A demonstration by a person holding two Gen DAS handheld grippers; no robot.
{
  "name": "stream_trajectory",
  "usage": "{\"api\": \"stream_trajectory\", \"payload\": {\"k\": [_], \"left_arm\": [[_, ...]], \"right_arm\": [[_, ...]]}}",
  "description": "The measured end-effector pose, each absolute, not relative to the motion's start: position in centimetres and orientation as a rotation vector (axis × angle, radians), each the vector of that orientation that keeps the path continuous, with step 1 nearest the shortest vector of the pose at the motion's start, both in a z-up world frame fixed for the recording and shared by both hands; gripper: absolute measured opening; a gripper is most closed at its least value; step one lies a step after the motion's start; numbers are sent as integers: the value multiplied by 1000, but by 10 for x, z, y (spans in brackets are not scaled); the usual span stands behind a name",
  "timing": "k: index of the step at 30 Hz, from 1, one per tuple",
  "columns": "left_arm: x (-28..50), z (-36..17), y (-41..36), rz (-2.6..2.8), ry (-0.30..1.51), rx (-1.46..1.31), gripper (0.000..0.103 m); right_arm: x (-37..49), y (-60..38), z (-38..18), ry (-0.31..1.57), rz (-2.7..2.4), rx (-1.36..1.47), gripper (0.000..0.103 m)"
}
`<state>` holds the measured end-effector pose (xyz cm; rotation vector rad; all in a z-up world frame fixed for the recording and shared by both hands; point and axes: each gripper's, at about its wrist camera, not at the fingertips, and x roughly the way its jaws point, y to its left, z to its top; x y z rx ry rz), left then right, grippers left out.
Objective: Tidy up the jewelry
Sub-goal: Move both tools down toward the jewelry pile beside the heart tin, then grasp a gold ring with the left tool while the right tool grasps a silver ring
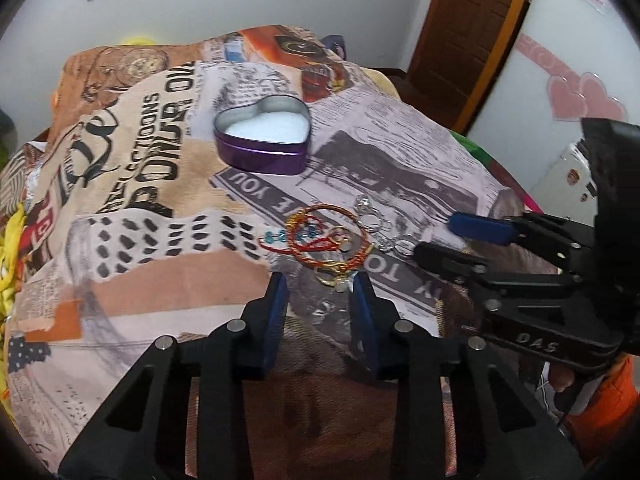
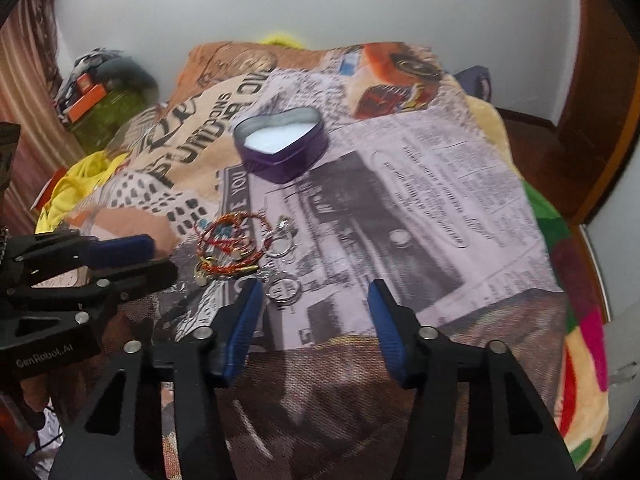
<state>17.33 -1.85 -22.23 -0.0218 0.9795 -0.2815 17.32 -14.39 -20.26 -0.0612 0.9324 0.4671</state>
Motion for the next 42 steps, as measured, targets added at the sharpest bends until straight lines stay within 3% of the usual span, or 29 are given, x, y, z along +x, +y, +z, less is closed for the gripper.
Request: {"api": "stream_trajectory", "payload": {"k": [8, 12, 15, 16, 21, 23, 42], "left_arm": [[184, -237, -25, -307, 1021, -11, 29], [187, -240, -28, -303, 1019, 7, 29], [187, -241, -31, -294, 1008, 24, 24], [188, -242, -31, -291, 1006, 27, 17], [182, -239, -32, -296, 984, 43, 15], [177, -237, -34, -297, 976, 57, 6], [150, -175, -12, -222, 830, 28, 6]], "right_arm": [[173, -129, -211, 945, 504, -121, 34], [174, -127, -212, 951, 515, -132, 20], [173, -126, -212, 948, 510, -133, 19], [173, -126, -212, 949, 510, -130, 20], [171, -127, -207, 948, 505, -122, 19], [169, -128, -204, 941, 501, -120, 19], [148, -131, -159, 830, 473, -99, 19]]}}
